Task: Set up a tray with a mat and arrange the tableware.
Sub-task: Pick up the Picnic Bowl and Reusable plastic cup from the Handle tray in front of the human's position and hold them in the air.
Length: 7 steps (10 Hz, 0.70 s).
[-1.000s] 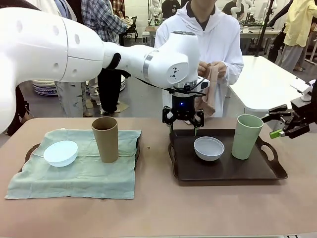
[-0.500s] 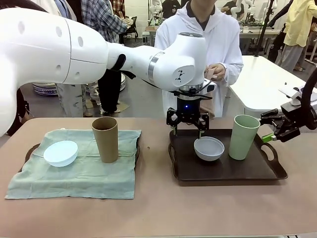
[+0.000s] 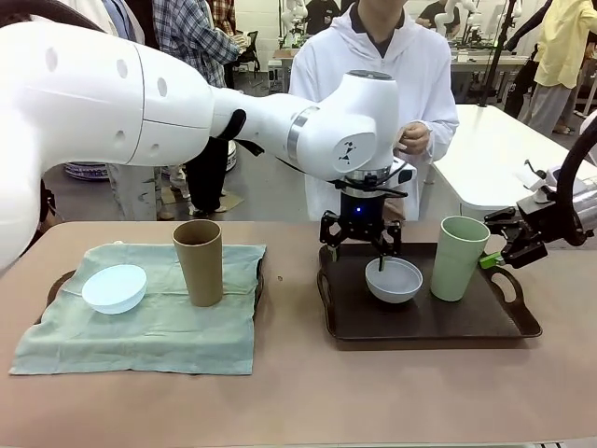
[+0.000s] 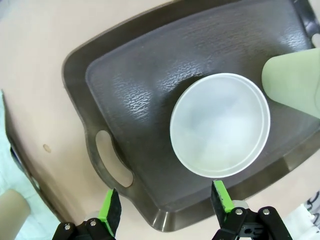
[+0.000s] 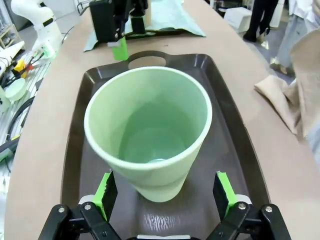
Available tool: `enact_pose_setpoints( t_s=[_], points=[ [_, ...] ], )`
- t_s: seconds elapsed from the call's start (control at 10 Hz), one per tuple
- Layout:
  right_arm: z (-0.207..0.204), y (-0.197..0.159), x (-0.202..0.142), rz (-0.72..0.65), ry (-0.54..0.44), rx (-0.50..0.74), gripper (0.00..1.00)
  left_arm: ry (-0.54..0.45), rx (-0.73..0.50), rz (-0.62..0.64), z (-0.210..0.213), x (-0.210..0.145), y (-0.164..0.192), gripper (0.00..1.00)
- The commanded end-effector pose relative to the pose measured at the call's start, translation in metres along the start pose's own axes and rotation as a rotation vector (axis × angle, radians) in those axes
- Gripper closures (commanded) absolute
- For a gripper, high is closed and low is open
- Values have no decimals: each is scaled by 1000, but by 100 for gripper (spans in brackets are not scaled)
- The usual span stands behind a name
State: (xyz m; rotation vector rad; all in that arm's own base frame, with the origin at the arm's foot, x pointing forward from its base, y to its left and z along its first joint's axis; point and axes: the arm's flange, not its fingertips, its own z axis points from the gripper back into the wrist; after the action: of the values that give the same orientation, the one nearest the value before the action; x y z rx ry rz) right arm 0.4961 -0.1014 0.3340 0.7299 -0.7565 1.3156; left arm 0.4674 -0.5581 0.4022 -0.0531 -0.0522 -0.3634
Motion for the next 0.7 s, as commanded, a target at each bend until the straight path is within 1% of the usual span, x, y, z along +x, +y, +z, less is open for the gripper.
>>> enact_pose_setpoints(
  t_s=[0.0,0.3,0.4,0.6],
  points=[
    [-20,-1,5,-26,-11,-14,0,-5,31,-15,1,13,-10,5],
    [-35,-1,1,-32,27,26,0,-3,11,19,-6,21,-15,5],
    [-22,0,6,-4,-3,23,0,3,-5,-3,-9,4,-6,5],
    [-22,0,6,-4,-3,23,0,3,-5,-3,-9,4,-6,5]
  ],
)
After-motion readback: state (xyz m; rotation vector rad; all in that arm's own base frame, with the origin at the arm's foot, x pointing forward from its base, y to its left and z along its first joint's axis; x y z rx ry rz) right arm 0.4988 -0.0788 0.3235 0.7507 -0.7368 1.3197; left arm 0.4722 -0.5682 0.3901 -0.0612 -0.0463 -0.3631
